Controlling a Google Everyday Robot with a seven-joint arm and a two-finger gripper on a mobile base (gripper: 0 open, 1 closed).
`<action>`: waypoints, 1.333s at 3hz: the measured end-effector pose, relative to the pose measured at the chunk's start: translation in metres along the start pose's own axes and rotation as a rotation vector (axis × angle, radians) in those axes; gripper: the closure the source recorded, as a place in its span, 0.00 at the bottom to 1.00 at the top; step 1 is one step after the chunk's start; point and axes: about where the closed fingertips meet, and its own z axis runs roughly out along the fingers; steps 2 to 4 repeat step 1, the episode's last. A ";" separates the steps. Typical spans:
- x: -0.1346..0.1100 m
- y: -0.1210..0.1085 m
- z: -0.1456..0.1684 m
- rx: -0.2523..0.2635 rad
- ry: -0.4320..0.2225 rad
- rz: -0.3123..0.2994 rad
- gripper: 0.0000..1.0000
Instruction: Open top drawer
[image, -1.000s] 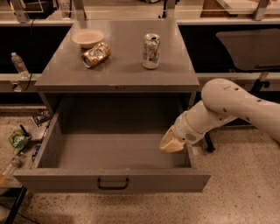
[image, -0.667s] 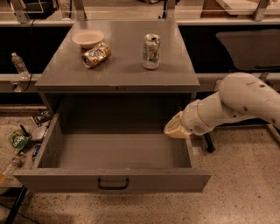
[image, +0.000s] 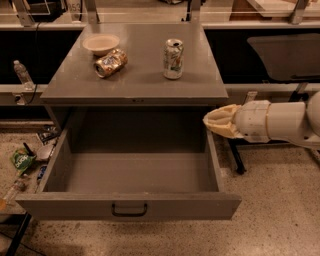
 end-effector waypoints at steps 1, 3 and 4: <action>-0.011 -0.017 -0.036 0.108 -0.117 0.035 0.86; -0.011 -0.017 -0.036 0.108 -0.117 0.035 0.86; -0.011 -0.017 -0.036 0.108 -0.117 0.035 0.86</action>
Offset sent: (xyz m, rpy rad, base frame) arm 0.0000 0.0000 0.0000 0.0000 0.0000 0.0000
